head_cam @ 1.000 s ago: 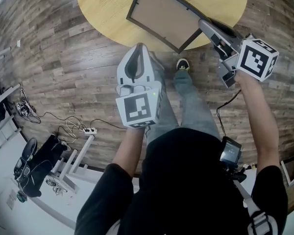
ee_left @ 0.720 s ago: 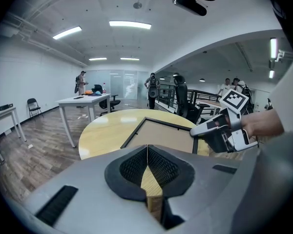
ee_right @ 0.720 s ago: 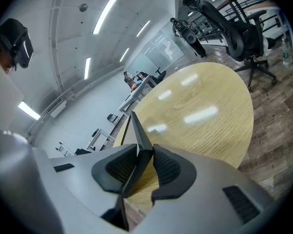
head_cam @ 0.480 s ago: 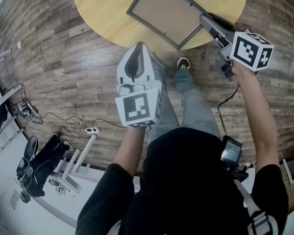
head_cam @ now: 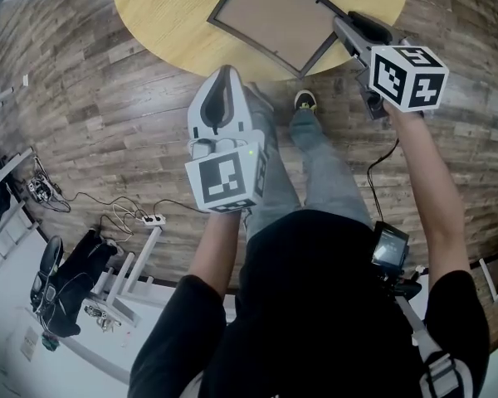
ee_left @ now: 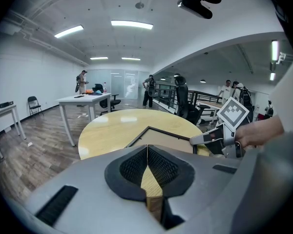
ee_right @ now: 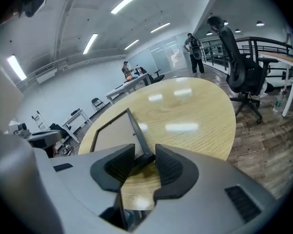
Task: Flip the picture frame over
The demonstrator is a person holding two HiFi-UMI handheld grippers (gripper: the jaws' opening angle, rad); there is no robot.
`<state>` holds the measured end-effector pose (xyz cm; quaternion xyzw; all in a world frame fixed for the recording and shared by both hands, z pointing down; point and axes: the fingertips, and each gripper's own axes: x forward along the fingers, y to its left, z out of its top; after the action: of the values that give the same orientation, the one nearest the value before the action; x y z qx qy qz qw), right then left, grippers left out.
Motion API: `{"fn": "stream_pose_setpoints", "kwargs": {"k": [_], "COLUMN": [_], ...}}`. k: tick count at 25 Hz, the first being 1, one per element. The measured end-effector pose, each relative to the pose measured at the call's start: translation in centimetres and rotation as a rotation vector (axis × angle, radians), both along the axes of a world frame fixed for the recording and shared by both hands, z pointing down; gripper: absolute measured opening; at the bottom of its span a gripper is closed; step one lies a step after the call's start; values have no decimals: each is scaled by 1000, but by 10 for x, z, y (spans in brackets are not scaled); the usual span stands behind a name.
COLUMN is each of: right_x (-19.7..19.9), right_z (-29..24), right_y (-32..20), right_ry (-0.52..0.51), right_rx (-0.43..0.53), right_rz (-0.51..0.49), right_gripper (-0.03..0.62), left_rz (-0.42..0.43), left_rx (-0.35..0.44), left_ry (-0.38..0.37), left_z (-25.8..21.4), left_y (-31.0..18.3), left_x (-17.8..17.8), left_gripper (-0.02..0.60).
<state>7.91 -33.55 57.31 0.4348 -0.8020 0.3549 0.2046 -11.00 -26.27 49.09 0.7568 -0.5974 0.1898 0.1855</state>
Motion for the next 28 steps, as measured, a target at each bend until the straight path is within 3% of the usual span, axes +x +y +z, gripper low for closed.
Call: {"fn": "stream_pose_setpoints", "kwargs": {"k": [3, 11, 14, 16, 18, 23, 28], "right_x": [1, -3, -9, -15, -20, -27, -50], "right_z": [0, 9, 8, 8, 8, -13, -62], "right_y": [-2, -6, -4, -3, -3, -6, -8], "right_ry": [30, 248, 406, 530, 603, 637, 537], "right_rx": [23, 123, 196, 260, 297, 347, 410], "right_rz": [-6, -88, -174, -238, -272, -258, -216], "right_gripper": [137, 132, 124, 72, 66, 48, 31], "left_rz": [1, 11, 26, 38, 51, 83, 100], "left_rx": [2, 5, 5, 13, 24, 71, 96], "left_ry": [1, 1, 2, 2, 5, 8, 10], "left_z": [0, -1, -3, -4, -7, -31, -56], "left_y": [0, -6, -6, -11, -17, -37, -42], "left_x": [2, 1, -2, -6, -9, -18, -32], "left_gripper": [25, 24, 24, 23, 24, 24, 24]}}
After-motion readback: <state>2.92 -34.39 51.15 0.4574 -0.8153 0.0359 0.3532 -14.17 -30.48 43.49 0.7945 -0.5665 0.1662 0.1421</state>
